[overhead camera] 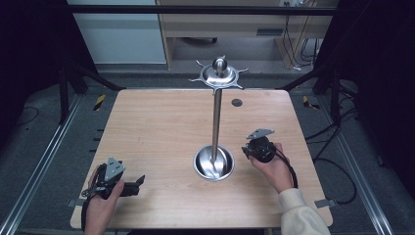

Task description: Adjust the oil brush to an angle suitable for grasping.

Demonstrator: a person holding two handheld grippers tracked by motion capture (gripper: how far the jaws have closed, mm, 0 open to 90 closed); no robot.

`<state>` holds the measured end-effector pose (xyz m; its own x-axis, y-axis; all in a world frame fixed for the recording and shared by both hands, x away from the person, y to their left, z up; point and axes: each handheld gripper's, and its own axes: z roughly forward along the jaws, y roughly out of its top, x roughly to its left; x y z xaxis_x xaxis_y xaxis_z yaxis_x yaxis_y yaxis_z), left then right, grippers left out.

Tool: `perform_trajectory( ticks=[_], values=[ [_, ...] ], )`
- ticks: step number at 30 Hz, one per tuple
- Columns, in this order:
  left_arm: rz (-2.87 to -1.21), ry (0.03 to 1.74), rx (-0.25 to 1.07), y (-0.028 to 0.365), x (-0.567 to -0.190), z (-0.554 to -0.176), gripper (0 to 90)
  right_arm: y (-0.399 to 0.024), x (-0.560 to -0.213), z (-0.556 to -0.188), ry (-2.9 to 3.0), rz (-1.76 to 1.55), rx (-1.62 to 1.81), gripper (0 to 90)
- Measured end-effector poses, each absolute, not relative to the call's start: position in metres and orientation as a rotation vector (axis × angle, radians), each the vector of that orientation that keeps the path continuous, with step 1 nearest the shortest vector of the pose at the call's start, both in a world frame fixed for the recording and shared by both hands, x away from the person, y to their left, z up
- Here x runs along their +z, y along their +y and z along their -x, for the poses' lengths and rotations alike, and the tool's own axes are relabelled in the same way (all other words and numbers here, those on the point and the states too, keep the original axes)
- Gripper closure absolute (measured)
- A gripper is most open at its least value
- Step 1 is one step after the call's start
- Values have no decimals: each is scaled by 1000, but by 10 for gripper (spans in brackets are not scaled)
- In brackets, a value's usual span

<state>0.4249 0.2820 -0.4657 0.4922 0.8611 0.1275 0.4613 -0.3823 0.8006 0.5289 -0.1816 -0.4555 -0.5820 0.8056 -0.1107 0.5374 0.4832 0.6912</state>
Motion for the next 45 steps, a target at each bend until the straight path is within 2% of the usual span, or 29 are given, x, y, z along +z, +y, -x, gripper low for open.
perform_trajectory(
  ticks=[3, 7, 22, 45],
  values=[
    [-2019, 1091, 713, 282, -466, -425, 31, -178, -459, -534, 2311, -1138, 892, 853],
    [-2016, 1092, 715, 282, -466, -425, 31, -174, -464, -529, 2357, -1088, 824, 900],
    [-2028, 1081, 719, 281, -465, -425, 31, -184, -472, -522, 2393, -1151, 752, 900],
    [-2022, 1081, 718, 280, -465, -424, 31, -196, -483, -532, 2392, -1280, 655, 900]
  ],
)
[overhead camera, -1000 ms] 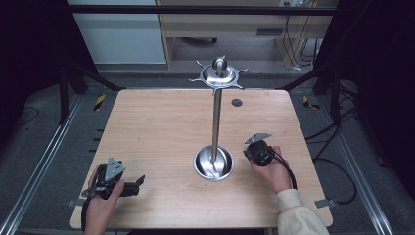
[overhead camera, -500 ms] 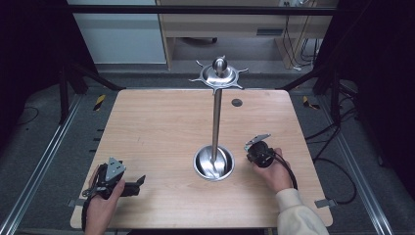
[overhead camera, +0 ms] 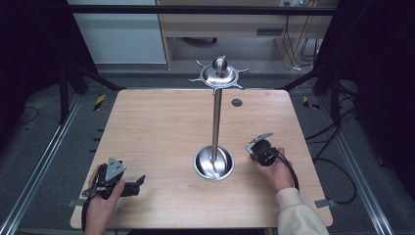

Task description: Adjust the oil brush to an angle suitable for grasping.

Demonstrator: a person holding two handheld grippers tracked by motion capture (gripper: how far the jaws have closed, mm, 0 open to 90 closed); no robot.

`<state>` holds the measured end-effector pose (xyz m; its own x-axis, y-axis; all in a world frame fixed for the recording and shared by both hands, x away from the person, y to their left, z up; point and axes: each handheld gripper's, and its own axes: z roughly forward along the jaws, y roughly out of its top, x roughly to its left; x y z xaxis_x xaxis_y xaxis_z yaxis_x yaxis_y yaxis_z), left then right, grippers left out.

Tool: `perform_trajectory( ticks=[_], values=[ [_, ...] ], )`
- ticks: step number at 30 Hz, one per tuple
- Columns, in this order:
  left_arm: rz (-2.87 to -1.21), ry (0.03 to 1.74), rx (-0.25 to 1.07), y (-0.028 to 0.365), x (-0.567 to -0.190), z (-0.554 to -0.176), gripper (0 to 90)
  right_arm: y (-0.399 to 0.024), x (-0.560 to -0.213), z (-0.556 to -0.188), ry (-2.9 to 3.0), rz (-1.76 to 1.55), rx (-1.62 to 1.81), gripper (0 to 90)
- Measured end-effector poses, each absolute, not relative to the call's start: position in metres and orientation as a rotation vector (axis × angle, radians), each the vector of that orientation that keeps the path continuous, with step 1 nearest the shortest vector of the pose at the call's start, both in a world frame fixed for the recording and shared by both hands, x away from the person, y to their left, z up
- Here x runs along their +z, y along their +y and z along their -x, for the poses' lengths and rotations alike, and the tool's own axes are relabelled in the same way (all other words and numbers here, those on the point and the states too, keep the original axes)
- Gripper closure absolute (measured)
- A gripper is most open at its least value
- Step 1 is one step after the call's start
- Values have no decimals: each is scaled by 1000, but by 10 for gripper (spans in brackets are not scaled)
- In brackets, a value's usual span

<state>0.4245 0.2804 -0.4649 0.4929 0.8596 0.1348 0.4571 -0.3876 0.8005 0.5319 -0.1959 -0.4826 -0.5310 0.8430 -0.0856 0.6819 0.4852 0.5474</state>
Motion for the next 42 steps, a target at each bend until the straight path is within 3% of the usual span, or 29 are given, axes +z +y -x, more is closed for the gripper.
perform_trajectory(
  ticks=[15, 22, 30, 42],
  values=[
    [-2008, 1093, 721, 284, -464, -421, 31, -210, -467, -537, 2360, -1447, 560, 895],
    [-2020, 1080, 719, 281, -464, -421, 31, -216, -449, -540, 2458, -1487, 450, 779],
    [-2022, 1083, 717, 281, -464, -421, 31, -217, -453, -541, 2529, -1517, 348, 687],
    [-2024, 1081, 714, 281, -465, -421, 31, -221, -461, -543, 2577, -1575, 278, 736]
  ],
)
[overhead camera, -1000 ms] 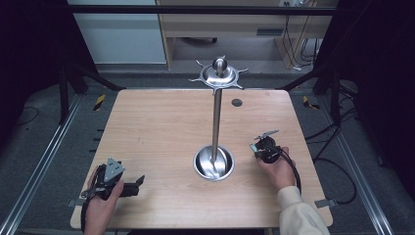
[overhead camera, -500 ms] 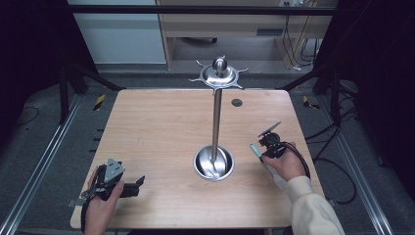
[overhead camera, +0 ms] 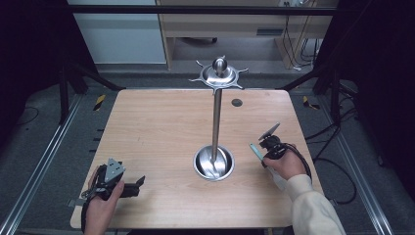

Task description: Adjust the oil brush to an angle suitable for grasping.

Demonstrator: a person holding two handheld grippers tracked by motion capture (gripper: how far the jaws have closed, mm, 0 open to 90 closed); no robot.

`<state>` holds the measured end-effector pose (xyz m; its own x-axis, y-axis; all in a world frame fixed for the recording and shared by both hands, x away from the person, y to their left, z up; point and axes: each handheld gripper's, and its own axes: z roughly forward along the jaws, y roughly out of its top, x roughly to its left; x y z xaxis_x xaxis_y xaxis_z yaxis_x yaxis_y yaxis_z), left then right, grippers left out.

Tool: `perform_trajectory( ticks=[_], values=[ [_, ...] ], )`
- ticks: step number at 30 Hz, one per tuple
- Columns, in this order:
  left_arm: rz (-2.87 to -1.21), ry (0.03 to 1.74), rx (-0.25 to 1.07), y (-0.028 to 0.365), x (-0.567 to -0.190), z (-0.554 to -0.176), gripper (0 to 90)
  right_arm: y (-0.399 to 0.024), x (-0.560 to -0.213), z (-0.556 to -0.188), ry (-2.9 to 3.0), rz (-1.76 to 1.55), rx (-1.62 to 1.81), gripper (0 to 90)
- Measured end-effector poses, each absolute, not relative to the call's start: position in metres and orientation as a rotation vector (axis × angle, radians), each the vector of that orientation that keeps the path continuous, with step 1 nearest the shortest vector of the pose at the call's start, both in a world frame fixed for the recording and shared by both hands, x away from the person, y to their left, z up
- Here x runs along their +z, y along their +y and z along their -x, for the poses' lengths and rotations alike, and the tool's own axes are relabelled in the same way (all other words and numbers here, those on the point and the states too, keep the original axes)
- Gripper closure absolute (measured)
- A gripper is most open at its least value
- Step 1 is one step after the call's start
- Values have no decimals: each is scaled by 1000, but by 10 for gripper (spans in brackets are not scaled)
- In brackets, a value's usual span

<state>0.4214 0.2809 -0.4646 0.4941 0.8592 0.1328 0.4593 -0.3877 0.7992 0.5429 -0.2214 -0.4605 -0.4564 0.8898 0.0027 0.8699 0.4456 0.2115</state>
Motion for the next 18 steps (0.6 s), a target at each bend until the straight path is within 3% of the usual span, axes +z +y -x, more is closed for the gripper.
perform_trajectory(
  ticks=[18],
  values=[
    [-2024, 1080, 715, 281, -465, -422, 31, -224, -465, -547, 2583, -1615, 226, 817]
  ],
)
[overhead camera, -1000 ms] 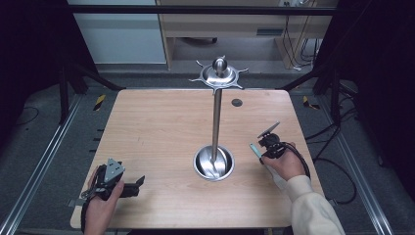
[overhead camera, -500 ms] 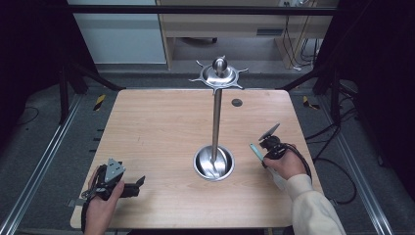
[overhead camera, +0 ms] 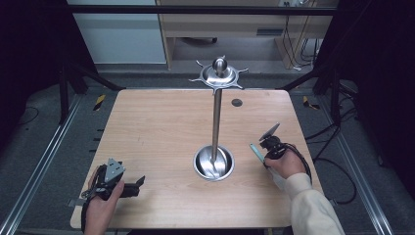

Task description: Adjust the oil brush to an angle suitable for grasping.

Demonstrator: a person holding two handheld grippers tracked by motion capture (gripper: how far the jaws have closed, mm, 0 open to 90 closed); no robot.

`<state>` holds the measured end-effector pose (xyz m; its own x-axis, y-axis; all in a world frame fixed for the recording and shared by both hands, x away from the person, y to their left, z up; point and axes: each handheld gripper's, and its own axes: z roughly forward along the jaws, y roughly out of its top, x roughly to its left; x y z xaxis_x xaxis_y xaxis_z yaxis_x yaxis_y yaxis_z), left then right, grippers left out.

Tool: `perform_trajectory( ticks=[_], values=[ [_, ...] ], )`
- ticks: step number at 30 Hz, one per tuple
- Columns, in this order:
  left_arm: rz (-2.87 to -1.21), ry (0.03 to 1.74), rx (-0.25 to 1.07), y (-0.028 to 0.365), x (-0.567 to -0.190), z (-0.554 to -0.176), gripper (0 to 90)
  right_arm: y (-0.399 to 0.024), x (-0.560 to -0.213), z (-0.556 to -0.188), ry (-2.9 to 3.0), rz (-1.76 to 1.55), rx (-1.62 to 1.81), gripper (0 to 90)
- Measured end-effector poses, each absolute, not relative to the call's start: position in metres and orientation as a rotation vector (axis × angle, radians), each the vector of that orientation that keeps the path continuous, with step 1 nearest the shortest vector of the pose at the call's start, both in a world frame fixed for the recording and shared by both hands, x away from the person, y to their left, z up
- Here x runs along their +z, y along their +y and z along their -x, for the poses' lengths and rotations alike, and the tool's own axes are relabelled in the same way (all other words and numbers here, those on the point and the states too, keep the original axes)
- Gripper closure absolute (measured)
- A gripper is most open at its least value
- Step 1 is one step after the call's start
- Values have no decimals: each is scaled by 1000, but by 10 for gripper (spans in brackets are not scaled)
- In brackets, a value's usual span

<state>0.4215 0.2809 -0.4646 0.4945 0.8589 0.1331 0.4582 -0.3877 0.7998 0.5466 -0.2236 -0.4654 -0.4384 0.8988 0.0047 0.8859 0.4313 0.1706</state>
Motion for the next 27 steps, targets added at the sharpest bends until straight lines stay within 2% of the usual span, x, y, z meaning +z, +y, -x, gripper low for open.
perform_trajectory(
  ticks=[9, 27],
  values=[
    [-2025, 1082, 716, 281, -465, -421, 31, -229, -446, -544, 2546, -1629, 300, 821],
    [-2026, 1092, 709, 282, -466, -422, 31, -257, -340, -510, 2399, -1453, 700, 822]
  ],
)
